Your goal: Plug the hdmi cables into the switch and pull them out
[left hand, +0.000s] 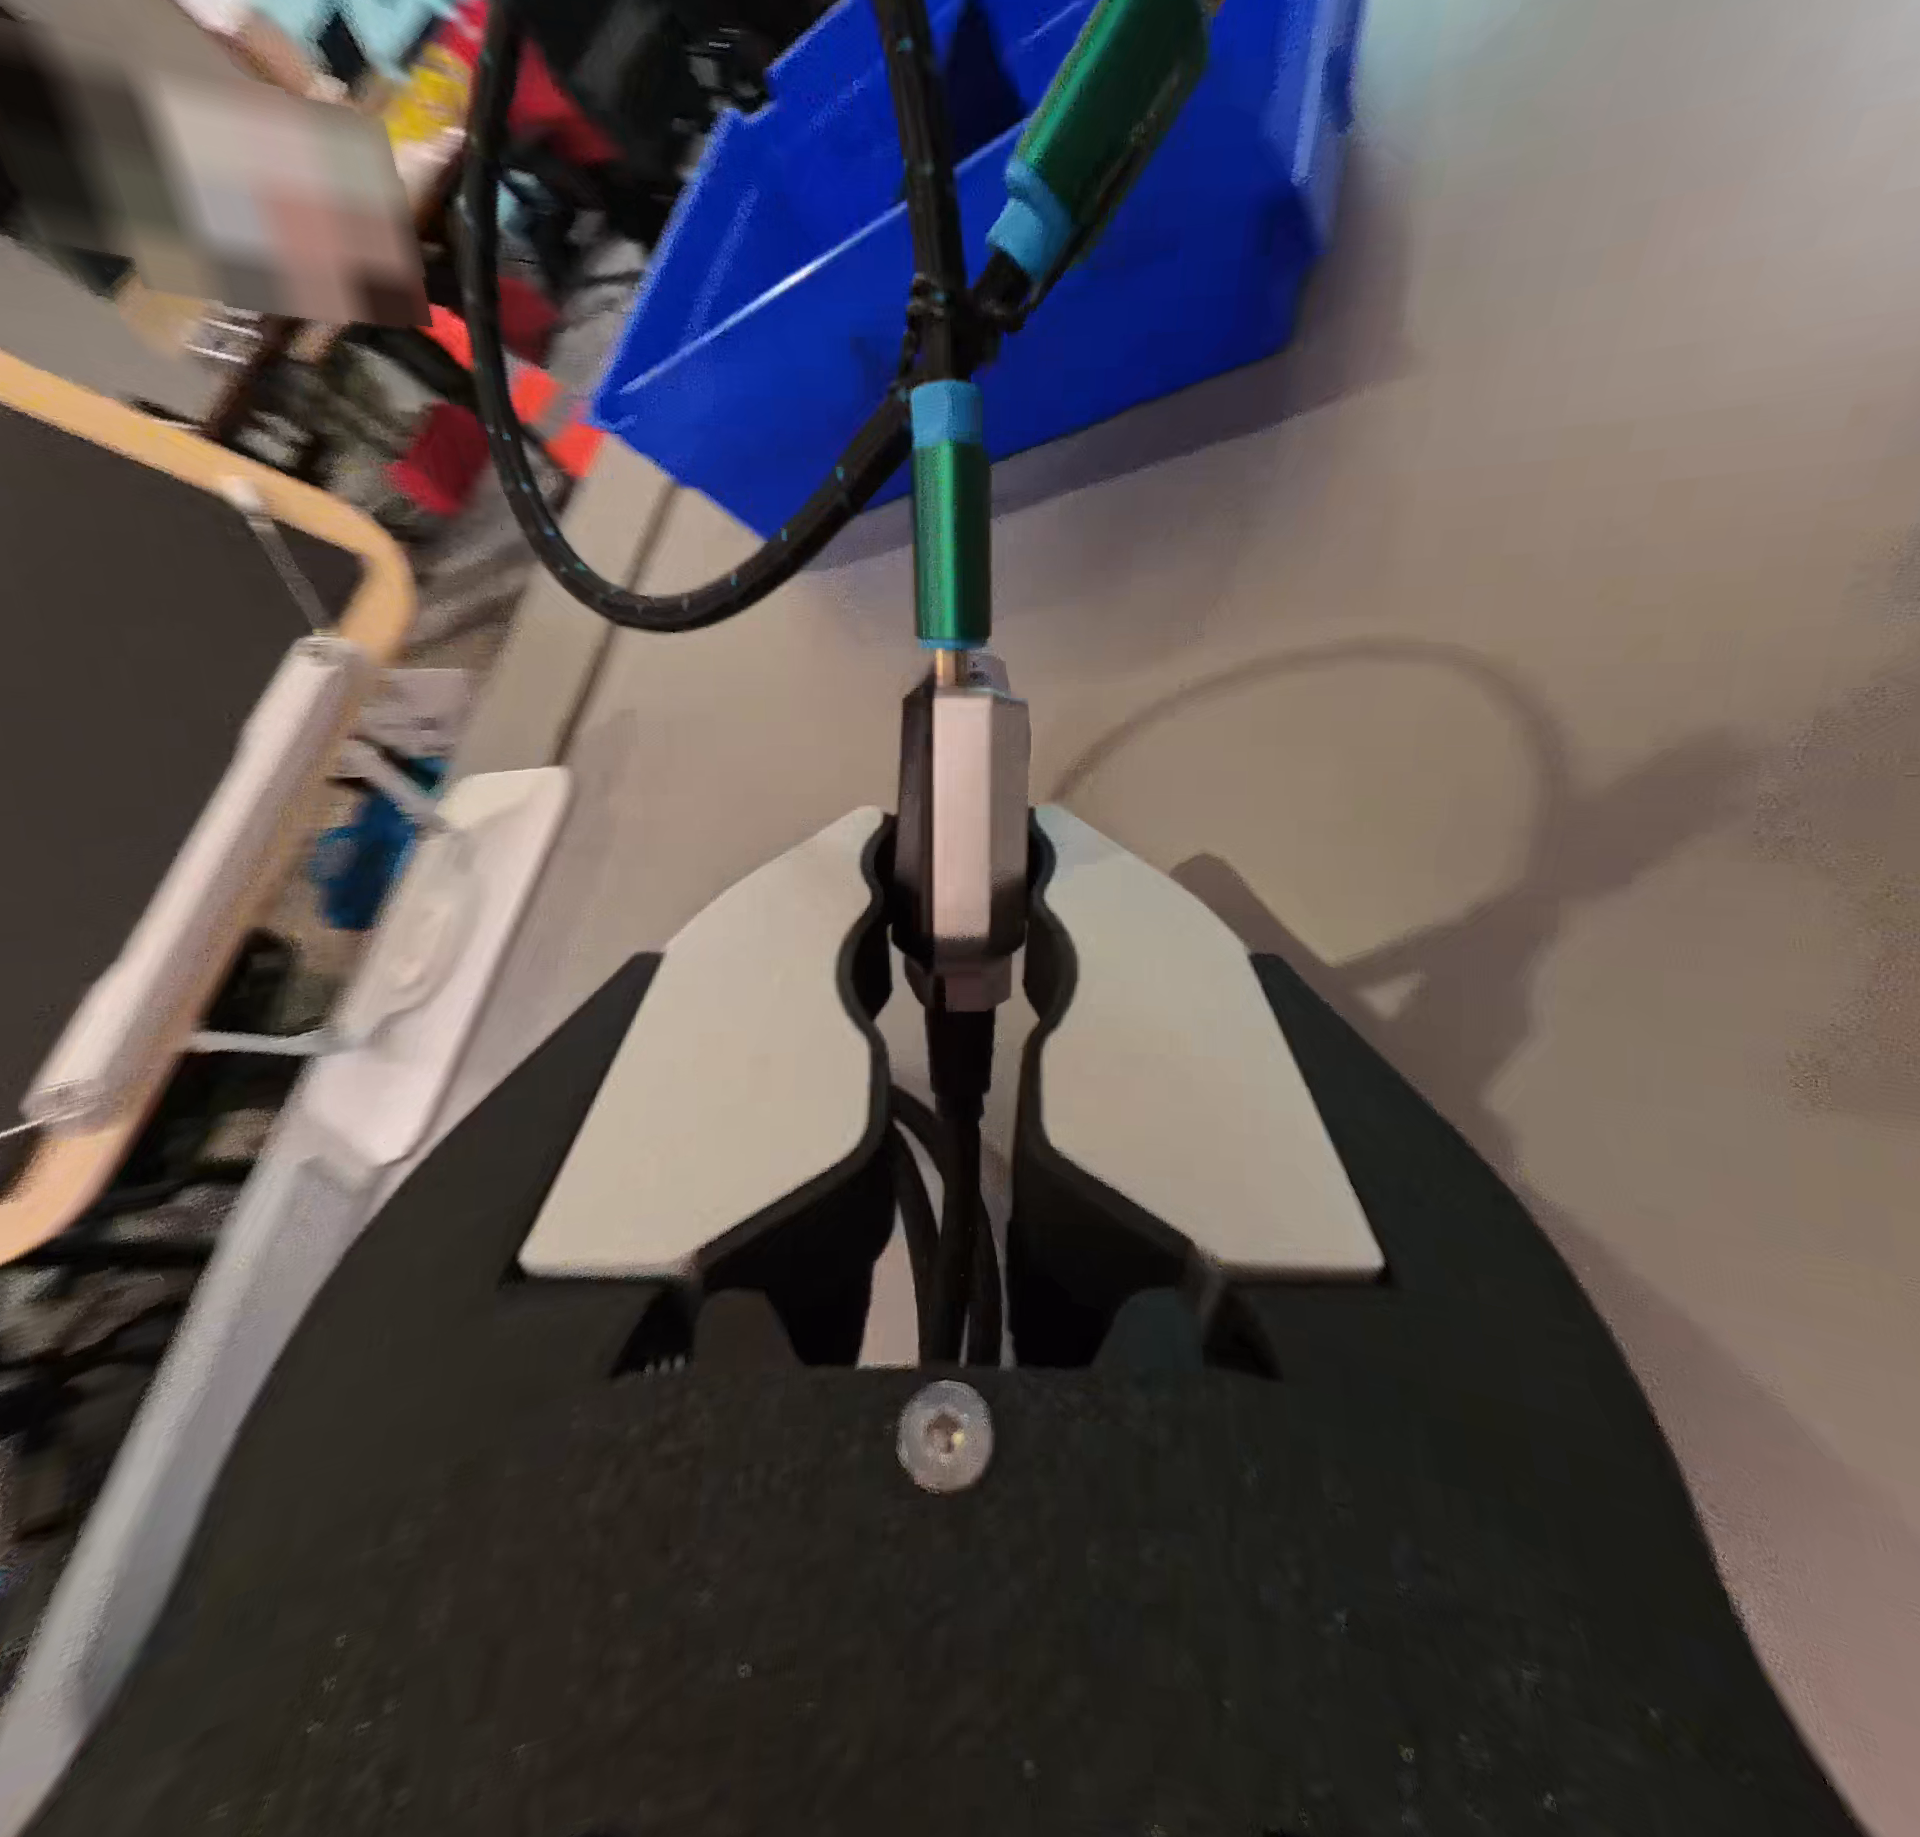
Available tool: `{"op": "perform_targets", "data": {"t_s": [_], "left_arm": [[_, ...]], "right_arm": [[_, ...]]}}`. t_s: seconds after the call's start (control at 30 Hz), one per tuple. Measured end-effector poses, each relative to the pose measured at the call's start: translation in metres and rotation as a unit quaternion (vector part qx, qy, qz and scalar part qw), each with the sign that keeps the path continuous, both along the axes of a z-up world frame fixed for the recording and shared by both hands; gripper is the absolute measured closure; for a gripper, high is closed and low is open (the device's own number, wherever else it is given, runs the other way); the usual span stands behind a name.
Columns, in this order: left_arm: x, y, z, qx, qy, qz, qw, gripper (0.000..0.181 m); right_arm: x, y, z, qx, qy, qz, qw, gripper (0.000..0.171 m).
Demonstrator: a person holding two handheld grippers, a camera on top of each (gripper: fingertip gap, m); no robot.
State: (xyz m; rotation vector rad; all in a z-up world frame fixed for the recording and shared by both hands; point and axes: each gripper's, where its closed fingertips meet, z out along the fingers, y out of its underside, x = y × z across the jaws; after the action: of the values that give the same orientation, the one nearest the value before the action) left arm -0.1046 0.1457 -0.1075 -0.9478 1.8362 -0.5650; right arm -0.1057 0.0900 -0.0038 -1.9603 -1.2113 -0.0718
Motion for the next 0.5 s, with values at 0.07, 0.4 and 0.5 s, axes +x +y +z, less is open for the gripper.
{"op": "perform_targets", "data": {"t_s": [0.07,0.4,0.5], "left_arm": [[-0.005,-0.007,0.004,-0.045,0.037,-0.03,0.998,0.161],[-0.024,-0.021,0.051,-0.151,0.07,-0.108,0.98,0.16],[-0.024,-0.025,0.047,-0.172,0.07,-0.119,0.975,0.16]], "right_arm": [[-0.001,0.008,-0.013,-0.057,-0.013,0.018,0.998,0.138],[-0.008,0.026,-0.035,-0.08,0.071,0.057,0.993,0.15],[-0.007,0.025,-0.04,-0.067,0.087,0.06,0.992,0.158]]}}
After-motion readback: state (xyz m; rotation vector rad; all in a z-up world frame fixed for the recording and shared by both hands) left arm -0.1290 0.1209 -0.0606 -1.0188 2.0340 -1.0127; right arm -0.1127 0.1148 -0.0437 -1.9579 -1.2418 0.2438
